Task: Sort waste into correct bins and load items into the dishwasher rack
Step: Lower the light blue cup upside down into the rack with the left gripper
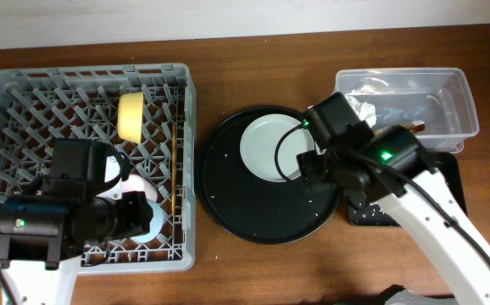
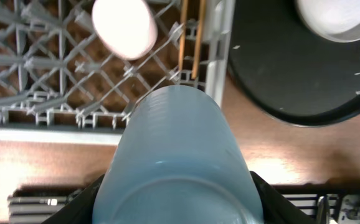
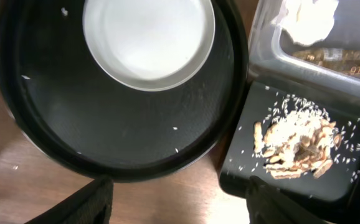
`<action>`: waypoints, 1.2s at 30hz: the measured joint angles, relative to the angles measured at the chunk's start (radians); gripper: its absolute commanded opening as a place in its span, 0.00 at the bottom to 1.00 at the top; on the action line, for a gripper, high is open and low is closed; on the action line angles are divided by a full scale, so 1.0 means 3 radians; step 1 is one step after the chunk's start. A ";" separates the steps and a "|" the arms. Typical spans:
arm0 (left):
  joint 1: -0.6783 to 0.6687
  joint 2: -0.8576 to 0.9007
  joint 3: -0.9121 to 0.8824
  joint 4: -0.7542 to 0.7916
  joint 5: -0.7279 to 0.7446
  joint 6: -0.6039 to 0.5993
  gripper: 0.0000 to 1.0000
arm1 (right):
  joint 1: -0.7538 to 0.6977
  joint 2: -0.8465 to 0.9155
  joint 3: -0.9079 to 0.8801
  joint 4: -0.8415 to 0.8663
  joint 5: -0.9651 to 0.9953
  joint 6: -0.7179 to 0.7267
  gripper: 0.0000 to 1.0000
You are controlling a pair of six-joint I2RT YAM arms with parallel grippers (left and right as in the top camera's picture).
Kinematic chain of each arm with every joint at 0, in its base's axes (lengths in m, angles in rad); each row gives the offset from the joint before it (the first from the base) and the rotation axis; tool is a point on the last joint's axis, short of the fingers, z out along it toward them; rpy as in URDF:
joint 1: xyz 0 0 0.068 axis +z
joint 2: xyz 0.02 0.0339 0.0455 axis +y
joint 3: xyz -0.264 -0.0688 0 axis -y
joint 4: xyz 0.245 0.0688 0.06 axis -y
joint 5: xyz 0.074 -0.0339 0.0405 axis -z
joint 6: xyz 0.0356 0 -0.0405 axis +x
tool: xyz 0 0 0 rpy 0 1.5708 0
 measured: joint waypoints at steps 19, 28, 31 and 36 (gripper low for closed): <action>0.0000 0.0019 -0.1270 0.1530 0.0148 -0.0128 0.47 | -0.0177 0.0098 -0.0061 0.0031 0.0017 0.0015 0.76; 0.0000 0.0303 -0.0799 0.1760 0.0181 -0.0128 0.47 | -0.0177 0.0098 -0.0061 0.0070 0.0027 0.0025 0.83; 0.0000 0.0609 -0.0799 0.1761 0.0181 -0.0128 0.47 | -0.0177 0.0098 -0.0061 0.0070 0.0027 0.0024 0.83; 0.0000 0.0725 -0.0799 0.1960 0.0179 -0.0130 0.47 | -0.0177 0.0098 -0.0061 0.0071 0.0027 0.0025 0.83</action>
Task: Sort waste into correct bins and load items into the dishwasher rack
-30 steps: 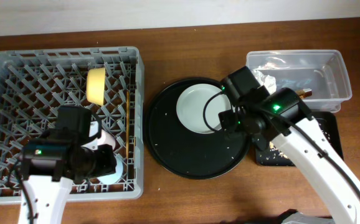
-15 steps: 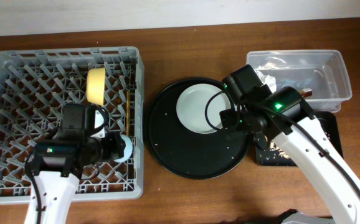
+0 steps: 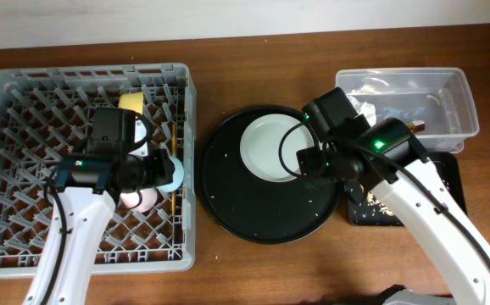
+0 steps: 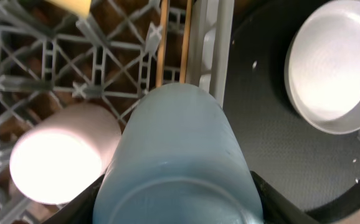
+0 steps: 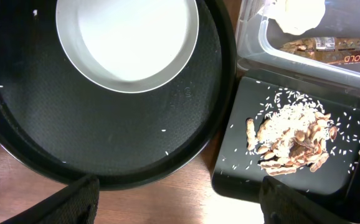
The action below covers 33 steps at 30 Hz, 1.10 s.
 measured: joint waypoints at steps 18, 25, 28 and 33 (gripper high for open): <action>0.0000 0.0230 -0.0038 0.0347 -0.0324 -0.0036 0.99 | 0.0000 0.0000 0.0000 0.0000 0.0000 0.0000 0.84; 0.0000 0.0233 0.0493 0.0053 -0.0333 0.0018 0.77 | 0.0000 0.0000 0.0000 0.0009 0.0001 0.0013 0.99; 0.0000 0.0233 0.0902 0.0231 -0.0553 0.0062 0.66 | 0.0000 0.0000 0.0000 0.0010 -0.0001 0.0013 0.99; 0.0000 0.0467 0.0959 0.0582 -0.0835 0.0066 0.60 | 0.0000 0.0000 0.0000 0.0011 -0.0014 0.0014 0.99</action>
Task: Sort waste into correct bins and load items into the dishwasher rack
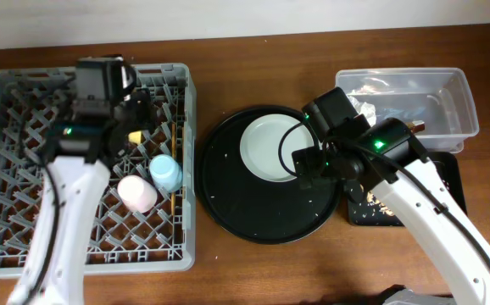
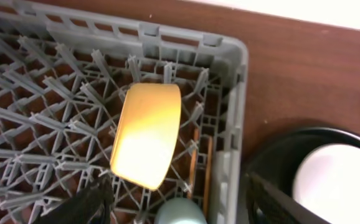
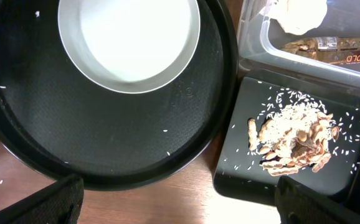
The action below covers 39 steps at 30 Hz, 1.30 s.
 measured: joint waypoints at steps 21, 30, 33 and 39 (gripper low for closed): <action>0.0402 0.0814 0.0024 0.0352 0.1520 -0.0195 0.21 | 0.0000 0.0000 0.0000 -0.0001 -0.0013 -0.0001 0.99; 0.0381 0.0804 0.0380 0.0010 0.1417 -0.0202 0.45 | 0.0000 0.0000 0.0000 -0.0003 -0.0013 -0.0003 0.99; 0.0214 0.0804 0.0380 -0.0019 0.1300 -0.0165 0.48 | 0.0000 0.0000 0.0000 -0.0003 -0.0013 -0.0001 0.99; -0.0865 0.0804 0.0380 -0.0025 0.1106 -0.0017 0.99 | 0.0000 0.0000 0.0000 -0.0001 -0.0013 0.0000 0.99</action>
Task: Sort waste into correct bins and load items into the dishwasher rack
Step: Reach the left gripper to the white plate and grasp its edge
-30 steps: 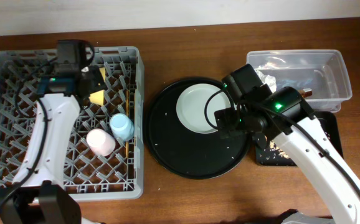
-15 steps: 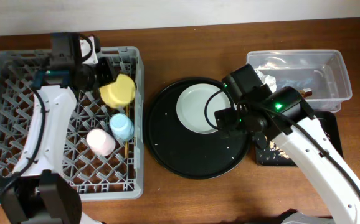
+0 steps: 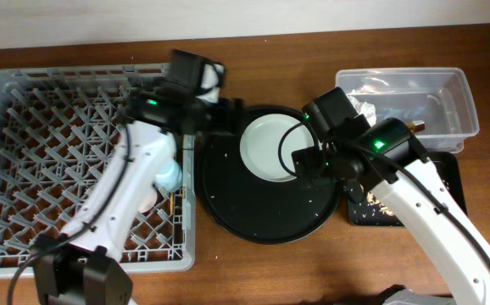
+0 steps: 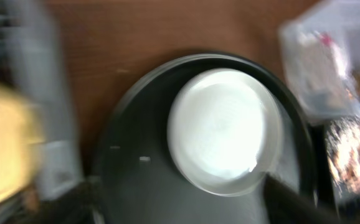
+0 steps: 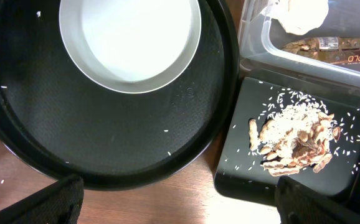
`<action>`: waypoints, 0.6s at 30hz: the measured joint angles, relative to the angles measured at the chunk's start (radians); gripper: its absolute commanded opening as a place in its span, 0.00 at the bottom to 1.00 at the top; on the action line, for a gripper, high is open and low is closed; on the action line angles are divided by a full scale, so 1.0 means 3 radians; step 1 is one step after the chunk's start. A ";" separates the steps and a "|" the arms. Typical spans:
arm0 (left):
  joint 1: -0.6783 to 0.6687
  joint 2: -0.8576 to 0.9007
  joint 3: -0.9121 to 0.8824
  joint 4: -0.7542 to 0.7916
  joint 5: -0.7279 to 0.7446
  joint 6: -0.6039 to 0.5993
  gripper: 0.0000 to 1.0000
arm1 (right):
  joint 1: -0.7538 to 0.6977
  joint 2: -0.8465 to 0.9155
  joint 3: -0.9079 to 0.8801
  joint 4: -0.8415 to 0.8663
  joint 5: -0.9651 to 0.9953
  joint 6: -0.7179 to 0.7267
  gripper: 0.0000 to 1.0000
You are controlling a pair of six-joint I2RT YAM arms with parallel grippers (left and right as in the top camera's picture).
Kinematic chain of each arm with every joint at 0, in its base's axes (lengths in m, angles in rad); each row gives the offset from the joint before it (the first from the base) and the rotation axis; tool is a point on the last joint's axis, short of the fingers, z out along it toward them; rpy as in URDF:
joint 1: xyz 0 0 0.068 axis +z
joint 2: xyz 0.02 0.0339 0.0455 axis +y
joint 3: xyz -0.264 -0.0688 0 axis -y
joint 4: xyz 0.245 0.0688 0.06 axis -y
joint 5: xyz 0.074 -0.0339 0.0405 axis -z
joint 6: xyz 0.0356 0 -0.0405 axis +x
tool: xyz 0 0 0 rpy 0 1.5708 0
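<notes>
A white bowl [image 3: 270,148] sits on the round black tray [image 3: 253,216]; it also shows in both wrist views, as the bowl [image 4: 225,127] and the bowl [image 5: 130,43]. My left gripper [image 3: 228,116] hangs open and empty over the tray's left rim, beside the bowl; its view is blurred. My right gripper [image 3: 310,163] is open and empty at the tray's right side. A blue cup [image 3: 169,176] stands in the grey rack [image 3: 25,127]. The left arm mostly hides a pink cup [image 3: 149,202]. A yellow cup [image 4: 2,146] shows as a blur.
A clear plastic bin [image 3: 406,106] with wrappers stands at the back right. In front of it lies a black square tray [image 5: 292,140] holding rice and food scraps. Wooden chopsticks [image 3: 174,203] lie along the rack's right side.
My left gripper has moved right, from above the yellow cup in the rack's back right corner to over the black tray's left rim next to the white bowl. The right arm has not moved.
My left gripper held the blue cup over the rack's front edge, then over the rack's right side beside the pink cup. Then the cup stood in the rack and the gripper was open above the yellow cup. Now it is open over the tray.
</notes>
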 measured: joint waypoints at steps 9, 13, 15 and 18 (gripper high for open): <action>-0.0510 0.0327 0.0006 0.0053 -0.0075 -0.0159 0.57 | 0.0000 0.0000 0.0000 -0.0001 0.0000 -0.0001 0.99; -0.0586 0.0804 0.0006 0.0051 -0.0076 -0.0186 0.50 | 0.0000 0.0000 0.0000 -0.0003 0.0000 -0.0001 0.99; -0.0585 0.0918 0.0006 0.0051 -0.0079 -0.0186 0.50 | 0.0000 0.0000 0.0000 0.0000 0.0000 -0.0001 0.99; -0.0584 0.1057 0.0006 0.0027 -0.0216 -0.0245 0.50 | 0.0000 0.0000 0.0000 0.0000 0.0000 -0.0001 0.99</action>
